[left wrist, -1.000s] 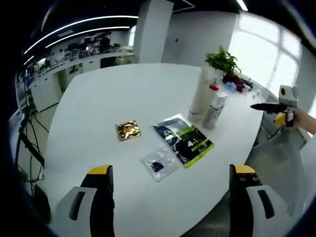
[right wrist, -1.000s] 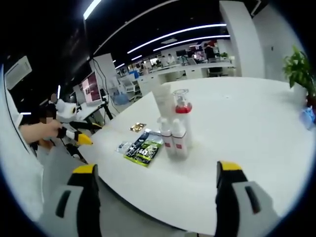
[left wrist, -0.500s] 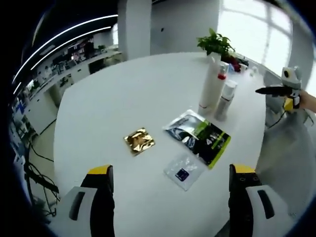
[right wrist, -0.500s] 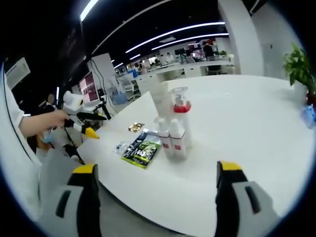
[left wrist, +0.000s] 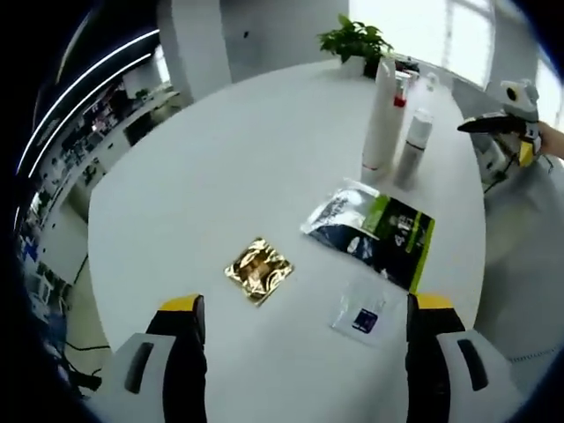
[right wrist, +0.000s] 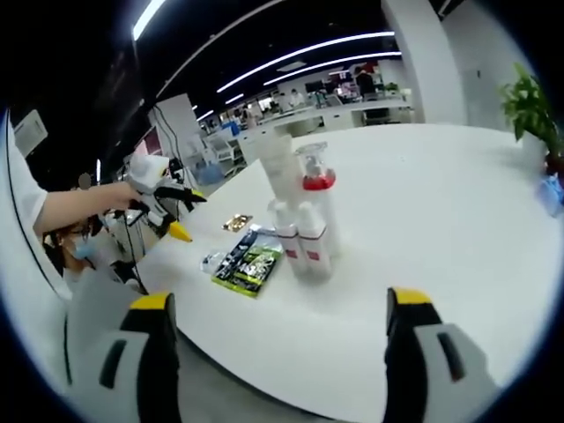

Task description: Arrange the skincare products in the storage area until every visible bottle or jar stands upright without overlapping.

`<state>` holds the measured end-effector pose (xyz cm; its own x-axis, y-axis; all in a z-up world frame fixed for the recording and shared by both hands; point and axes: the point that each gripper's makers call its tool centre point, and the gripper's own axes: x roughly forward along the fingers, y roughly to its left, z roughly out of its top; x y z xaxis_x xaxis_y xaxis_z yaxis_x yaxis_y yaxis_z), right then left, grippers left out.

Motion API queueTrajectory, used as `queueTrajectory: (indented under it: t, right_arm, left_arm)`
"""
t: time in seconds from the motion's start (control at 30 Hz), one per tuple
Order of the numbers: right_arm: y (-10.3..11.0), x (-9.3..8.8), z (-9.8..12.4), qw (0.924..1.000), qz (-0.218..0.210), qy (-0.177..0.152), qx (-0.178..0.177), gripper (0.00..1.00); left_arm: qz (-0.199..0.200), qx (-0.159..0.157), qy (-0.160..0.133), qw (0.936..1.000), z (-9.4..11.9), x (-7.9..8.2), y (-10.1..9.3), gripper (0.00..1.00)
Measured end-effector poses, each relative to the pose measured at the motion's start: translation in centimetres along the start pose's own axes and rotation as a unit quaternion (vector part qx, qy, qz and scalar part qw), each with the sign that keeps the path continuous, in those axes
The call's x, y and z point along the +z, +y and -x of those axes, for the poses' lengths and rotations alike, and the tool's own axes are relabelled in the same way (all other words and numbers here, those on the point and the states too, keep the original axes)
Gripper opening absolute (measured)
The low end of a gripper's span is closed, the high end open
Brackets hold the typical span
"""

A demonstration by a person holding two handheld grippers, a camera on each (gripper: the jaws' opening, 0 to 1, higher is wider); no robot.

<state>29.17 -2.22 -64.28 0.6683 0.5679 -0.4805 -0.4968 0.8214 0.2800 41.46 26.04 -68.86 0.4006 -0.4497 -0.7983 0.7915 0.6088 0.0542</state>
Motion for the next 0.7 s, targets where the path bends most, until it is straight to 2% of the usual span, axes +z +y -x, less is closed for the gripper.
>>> queueTrajectory:
  t: [0.17,0.43,0.7]
  right_arm:
    - [-0.2,-0.2,-0.4,1.0,-0.004,0.004,-0.001,1.0]
    - [-0.7,0.2,-0.5,0.9999,-0.006,0.004,-0.008,1.0]
    - [-1.3,-0.2,-0.7,0.9998,-0.009,0.012,-0.013,1.0]
  left_arm:
    - [-0.016,-0.01,0.02,0.9996,-1.8,-0.1,1.2,0.92]
    - [-0.035,-0.023,0.046,0.9981,-3.5,-0.5,2.2,0.9]
    - [-0.05,-0.026,0.077,0.9954,-5.0,-1.1,3.7,0.86]
